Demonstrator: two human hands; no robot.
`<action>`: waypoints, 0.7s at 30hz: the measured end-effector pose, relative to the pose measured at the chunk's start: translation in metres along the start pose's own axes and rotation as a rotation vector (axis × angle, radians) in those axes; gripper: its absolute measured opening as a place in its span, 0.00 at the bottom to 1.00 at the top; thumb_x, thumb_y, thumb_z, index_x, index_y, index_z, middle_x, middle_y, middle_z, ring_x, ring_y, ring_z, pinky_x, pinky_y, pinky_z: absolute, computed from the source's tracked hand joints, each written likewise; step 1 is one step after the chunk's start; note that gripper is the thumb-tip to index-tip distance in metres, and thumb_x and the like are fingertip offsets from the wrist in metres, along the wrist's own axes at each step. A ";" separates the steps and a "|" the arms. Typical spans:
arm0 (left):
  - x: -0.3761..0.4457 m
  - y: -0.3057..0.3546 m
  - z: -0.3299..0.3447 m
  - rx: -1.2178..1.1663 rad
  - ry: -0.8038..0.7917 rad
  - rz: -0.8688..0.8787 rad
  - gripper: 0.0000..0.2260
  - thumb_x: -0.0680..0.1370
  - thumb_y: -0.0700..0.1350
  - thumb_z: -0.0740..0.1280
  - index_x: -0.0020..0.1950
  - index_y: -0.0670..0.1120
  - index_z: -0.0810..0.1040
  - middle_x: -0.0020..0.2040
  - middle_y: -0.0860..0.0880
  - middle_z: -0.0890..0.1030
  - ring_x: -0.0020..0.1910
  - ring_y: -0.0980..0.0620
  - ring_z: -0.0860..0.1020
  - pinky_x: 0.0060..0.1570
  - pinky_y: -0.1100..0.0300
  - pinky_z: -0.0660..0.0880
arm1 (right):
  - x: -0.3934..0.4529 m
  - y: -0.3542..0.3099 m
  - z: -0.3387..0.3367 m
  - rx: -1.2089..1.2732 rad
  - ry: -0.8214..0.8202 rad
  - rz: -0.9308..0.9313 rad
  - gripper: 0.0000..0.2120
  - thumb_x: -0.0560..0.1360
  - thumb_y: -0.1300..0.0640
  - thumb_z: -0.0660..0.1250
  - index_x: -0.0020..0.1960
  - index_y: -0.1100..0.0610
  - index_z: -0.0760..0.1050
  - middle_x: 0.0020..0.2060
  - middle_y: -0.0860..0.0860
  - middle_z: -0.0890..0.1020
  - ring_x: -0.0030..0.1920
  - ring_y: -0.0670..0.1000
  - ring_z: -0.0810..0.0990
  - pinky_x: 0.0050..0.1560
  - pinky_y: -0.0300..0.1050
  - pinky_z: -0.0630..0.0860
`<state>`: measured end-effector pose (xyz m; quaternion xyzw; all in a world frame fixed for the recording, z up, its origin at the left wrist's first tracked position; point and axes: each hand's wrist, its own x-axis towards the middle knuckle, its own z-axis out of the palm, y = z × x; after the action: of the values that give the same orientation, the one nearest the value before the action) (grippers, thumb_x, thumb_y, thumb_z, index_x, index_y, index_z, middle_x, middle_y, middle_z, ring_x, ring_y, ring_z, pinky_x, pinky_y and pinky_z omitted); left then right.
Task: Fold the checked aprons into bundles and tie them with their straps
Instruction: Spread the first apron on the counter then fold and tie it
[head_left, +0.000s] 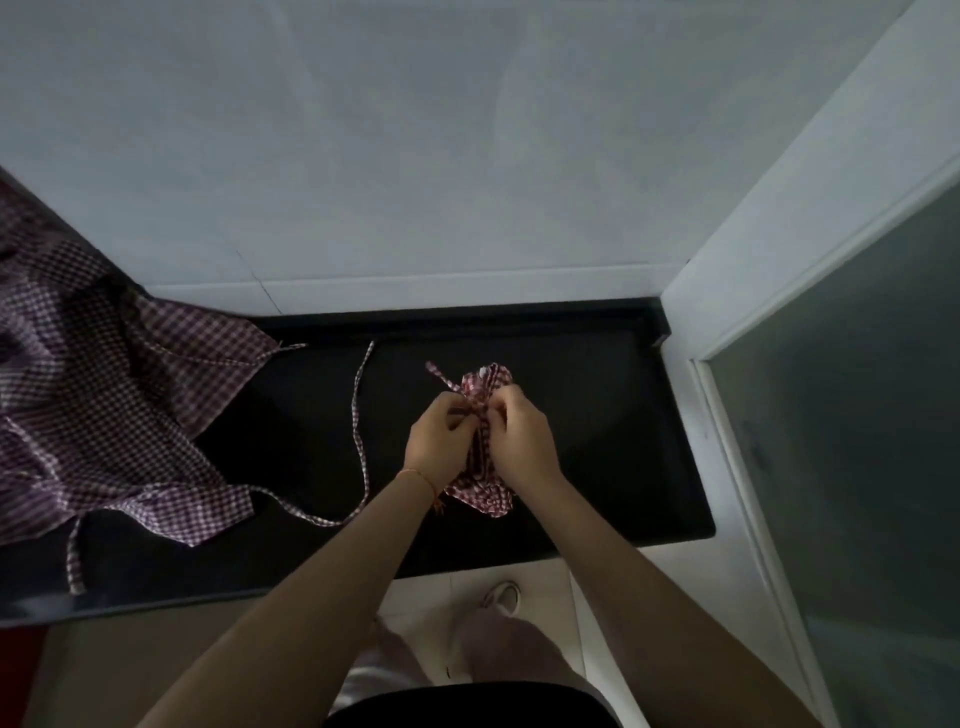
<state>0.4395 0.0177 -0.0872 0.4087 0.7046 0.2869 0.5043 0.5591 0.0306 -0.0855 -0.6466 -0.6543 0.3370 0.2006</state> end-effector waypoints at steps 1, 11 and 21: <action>0.001 -0.003 0.004 -0.009 0.013 -0.008 0.07 0.81 0.44 0.64 0.55 0.55 0.78 0.52 0.57 0.80 0.53 0.58 0.78 0.56 0.57 0.76 | 0.001 0.005 0.000 0.014 -0.014 0.017 0.03 0.82 0.59 0.60 0.54 0.55 0.72 0.42 0.46 0.78 0.41 0.44 0.79 0.41 0.38 0.77; 0.000 0.001 0.022 0.191 0.042 0.085 0.03 0.78 0.47 0.70 0.48 0.50 0.83 0.50 0.55 0.79 0.47 0.60 0.76 0.44 0.71 0.69 | -0.002 0.036 -0.011 0.099 -0.078 0.005 0.07 0.81 0.60 0.63 0.55 0.56 0.78 0.46 0.46 0.80 0.45 0.40 0.79 0.44 0.31 0.74; 0.002 0.011 0.026 -0.059 0.040 0.023 0.04 0.80 0.44 0.68 0.50 0.52 0.82 0.46 0.53 0.83 0.47 0.56 0.81 0.45 0.64 0.77 | -0.001 0.031 -0.026 0.144 -0.059 -0.038 0.06 0.81 0.58 0.64 0.53 0.56 0.79 0.46 0.47 0.80 0.46 0.42 0.80 0.49 0.38 0.78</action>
<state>0.4672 0.0246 -0.0874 0.3958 0.7009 0.3215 0.4988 0.5991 0.0321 -0.0889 -0.6077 -0.6461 0.3984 0.2336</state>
